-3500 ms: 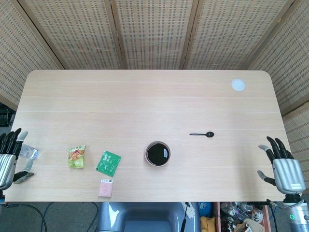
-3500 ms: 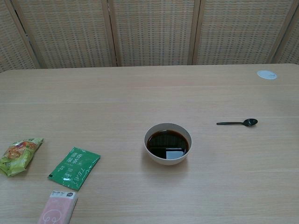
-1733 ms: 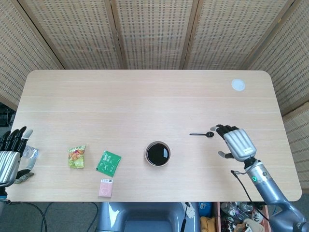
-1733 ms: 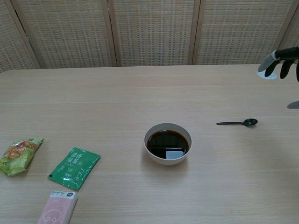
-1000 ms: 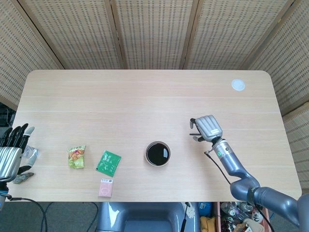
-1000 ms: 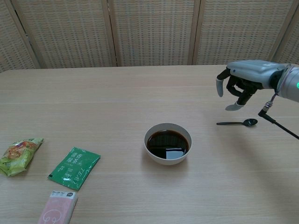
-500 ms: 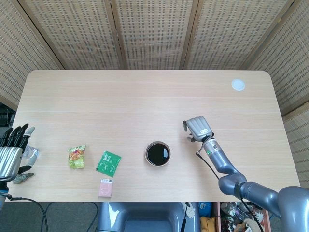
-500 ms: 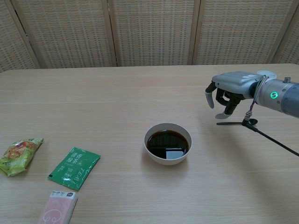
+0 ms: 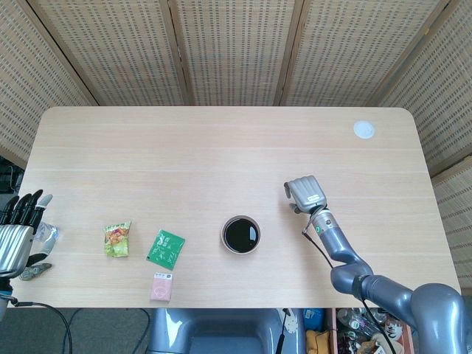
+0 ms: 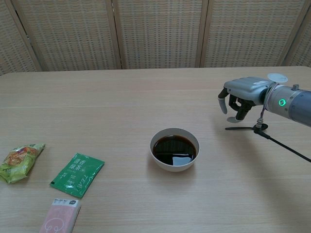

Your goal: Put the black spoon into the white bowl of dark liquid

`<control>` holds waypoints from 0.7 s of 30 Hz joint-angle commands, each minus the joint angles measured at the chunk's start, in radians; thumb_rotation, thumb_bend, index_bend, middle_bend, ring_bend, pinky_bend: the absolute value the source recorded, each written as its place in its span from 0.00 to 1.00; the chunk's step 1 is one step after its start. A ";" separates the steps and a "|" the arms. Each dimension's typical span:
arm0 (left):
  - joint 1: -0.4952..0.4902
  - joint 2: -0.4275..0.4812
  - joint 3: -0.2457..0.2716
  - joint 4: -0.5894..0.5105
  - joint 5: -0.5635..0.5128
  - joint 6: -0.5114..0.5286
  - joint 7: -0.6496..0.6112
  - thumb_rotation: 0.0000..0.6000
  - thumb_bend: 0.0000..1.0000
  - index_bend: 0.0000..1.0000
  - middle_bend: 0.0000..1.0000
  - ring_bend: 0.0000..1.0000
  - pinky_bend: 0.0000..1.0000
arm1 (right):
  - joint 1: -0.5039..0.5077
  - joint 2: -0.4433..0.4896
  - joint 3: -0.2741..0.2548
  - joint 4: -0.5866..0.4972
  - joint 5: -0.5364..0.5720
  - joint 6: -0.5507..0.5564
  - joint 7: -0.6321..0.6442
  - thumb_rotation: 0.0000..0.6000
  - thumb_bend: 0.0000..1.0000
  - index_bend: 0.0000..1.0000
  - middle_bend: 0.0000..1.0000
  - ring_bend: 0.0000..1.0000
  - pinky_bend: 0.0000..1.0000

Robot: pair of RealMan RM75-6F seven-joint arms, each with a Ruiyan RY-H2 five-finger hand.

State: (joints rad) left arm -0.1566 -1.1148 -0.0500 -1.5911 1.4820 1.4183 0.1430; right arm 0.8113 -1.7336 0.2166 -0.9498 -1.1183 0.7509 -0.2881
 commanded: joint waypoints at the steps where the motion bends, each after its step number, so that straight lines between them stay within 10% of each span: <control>1: -0.001 0.000 0.001 -0.001 0.000 -0.002 0.001 1.00 0.36 0.00 0.01 0.00 0.00 | 0.003 -0.011 -0.002 0.018 0.005 -0.008 0.004 1.00 0.47 0.57 0.92 0.97 1.00; 21: -0.007 0.004 0.005 -0.004 -0.005 -0.015 0.008 1.00 0.36 0.00 0.01 0.00 0.00 | 0.026 -0.078 -0.015 0.137 0.026 -0.061 -0.009 1.00 0.50 0.57 0.91 0.97 1.00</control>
State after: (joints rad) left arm -0.1639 -1.1111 -0.0445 -1.5946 1.4767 1.4038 0.1507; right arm 0.8367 -1.8103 0.2023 -0.8147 -1.0926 0.6905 -0.2981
